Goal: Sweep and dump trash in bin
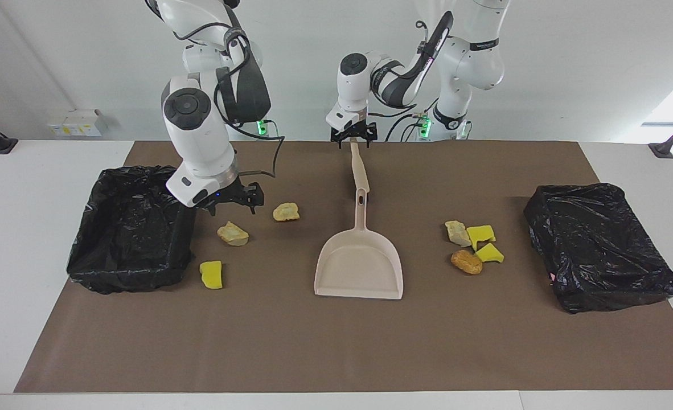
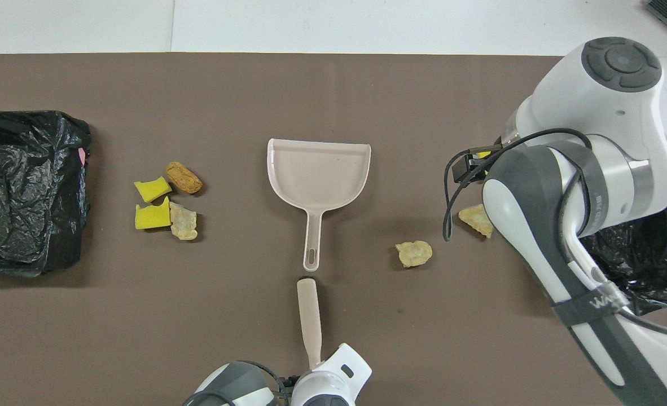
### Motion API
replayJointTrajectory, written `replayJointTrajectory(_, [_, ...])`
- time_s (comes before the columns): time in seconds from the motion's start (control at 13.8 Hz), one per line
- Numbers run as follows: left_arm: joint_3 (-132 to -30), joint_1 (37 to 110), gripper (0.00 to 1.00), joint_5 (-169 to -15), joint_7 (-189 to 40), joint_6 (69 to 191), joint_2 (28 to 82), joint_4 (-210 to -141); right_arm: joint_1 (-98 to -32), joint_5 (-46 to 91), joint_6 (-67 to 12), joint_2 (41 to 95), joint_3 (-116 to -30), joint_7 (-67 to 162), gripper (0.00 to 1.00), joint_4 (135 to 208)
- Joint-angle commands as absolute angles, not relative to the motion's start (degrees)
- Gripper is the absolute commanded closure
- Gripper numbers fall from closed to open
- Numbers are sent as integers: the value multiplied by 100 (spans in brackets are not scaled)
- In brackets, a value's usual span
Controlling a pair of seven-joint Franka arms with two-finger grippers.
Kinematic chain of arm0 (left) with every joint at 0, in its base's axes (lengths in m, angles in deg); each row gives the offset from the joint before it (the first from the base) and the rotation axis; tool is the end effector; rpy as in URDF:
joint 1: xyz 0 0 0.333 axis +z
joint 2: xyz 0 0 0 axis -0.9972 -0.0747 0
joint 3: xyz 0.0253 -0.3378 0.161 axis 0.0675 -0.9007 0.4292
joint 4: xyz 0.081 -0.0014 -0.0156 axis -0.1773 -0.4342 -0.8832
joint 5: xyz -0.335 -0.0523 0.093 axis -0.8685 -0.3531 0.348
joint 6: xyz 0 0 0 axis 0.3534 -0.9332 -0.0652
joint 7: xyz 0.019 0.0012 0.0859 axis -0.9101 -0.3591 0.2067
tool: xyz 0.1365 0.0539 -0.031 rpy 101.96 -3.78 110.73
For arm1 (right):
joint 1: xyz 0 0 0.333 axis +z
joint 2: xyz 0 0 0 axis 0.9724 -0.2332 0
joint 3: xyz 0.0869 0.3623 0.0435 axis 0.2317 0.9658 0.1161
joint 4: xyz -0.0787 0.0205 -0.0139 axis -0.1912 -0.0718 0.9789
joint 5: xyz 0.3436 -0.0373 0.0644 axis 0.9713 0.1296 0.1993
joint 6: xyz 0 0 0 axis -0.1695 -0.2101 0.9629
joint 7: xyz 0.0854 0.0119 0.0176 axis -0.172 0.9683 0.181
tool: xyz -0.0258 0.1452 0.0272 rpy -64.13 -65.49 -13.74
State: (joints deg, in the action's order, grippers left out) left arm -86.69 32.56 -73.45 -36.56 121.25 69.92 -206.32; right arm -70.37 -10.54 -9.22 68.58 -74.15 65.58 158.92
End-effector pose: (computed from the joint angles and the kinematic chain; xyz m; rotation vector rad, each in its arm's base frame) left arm 0.1914 -0.3748 0.3724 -3.0958 0.1000 0.1790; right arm 0.5855 0.1144 0.5038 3.0995 0.0820 -0.1713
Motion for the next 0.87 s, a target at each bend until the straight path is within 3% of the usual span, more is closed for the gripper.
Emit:
replayJointTrajectory(0.0, [-8574, 3192, 2, -7398, -3643, 11978, 7074, -20562, -7036, -1116, -946, 6989, -7411, 6649, 0, 16036])
replayJointTrajectory(0.07, [-8574, 3201, 24, -7398, -3643, 11900, 7091, -20536, -7036, -1116, -937, 6980, -7411, 6649, 0, 16028])
replayJointTrajectory(0.22, [-8565, 3201, 56, -7398, -3678, 11802, 7109, -20509, -7036, -1142, -937, 6980, -7411, 6649, 0, 16019])
replayJointTrajectory(0.36, [-8557, 3210, 100, -7398, -3704, 11706, 7117, -20492, -7036, -1151, -919, 6980, -7411, 6649, 0, 16010])
replayJointTrajectory(0.8, [-8486, 3649, 100, -7398, -4302, 10583, 7381, -20176, -7036, -1134, -919, 6997, -7402, 6649, 0, 16010])
